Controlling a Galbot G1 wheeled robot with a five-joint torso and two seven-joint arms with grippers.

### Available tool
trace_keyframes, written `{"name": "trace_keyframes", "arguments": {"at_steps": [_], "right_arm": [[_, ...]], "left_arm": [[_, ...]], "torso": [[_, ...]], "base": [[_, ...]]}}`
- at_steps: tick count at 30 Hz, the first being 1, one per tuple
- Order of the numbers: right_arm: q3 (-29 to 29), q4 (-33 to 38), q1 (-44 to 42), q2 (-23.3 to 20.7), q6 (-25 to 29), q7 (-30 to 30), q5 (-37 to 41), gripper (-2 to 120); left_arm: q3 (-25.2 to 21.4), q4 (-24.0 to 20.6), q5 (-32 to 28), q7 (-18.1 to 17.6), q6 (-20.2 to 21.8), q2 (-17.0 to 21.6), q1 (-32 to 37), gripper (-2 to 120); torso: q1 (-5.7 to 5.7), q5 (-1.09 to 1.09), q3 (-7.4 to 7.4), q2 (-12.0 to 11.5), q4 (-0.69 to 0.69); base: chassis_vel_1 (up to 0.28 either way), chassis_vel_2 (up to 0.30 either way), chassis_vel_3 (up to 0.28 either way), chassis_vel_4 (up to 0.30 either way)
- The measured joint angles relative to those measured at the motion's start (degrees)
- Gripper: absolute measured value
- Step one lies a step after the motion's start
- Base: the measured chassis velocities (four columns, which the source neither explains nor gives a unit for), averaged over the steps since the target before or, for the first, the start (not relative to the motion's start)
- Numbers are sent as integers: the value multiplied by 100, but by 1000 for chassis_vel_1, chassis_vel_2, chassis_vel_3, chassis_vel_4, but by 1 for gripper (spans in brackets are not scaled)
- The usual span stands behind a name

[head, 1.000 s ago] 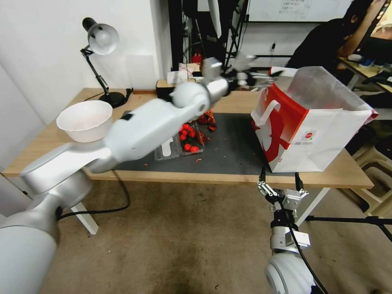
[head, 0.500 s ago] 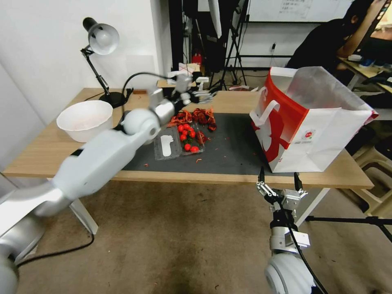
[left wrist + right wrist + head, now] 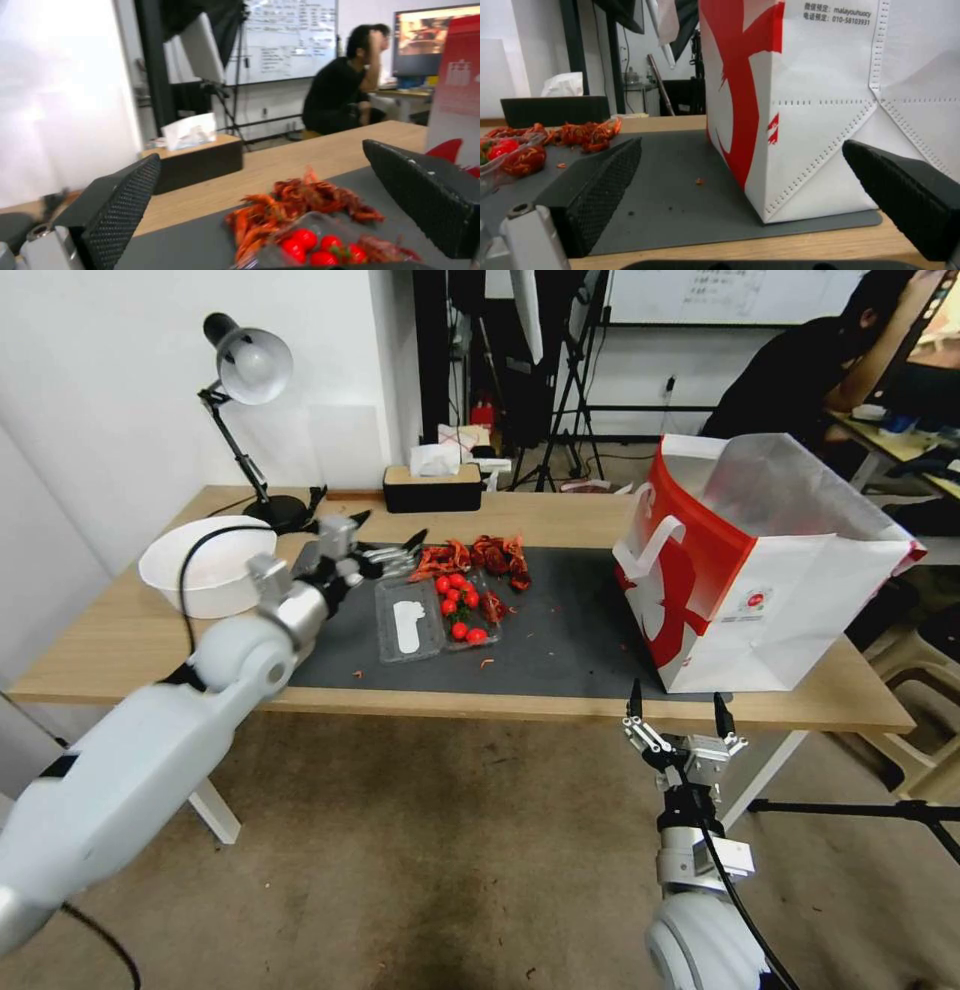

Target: Pick up the trash from the table and place it into the takeout bag.

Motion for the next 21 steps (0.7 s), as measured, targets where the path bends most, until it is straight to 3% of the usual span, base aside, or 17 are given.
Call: {"name": "trace_keyframes", "arguments": {"at_steps": [12,21], "right_arm": [[3,41,-83,-67,20,-7,-65,100],[-20,60,-105,-84,14,-19,-72,100]], "left_arm": [[-1566,-705,1058,-218,-107,-263,2044,100],[-2654,-1141,1538,-380,-262,-898,3456,100]], "torso": [[0,-1,1,0,1],[0,-1,0,0,0]], "base": [[0,0,0,0],[0,0,0,0]]}}
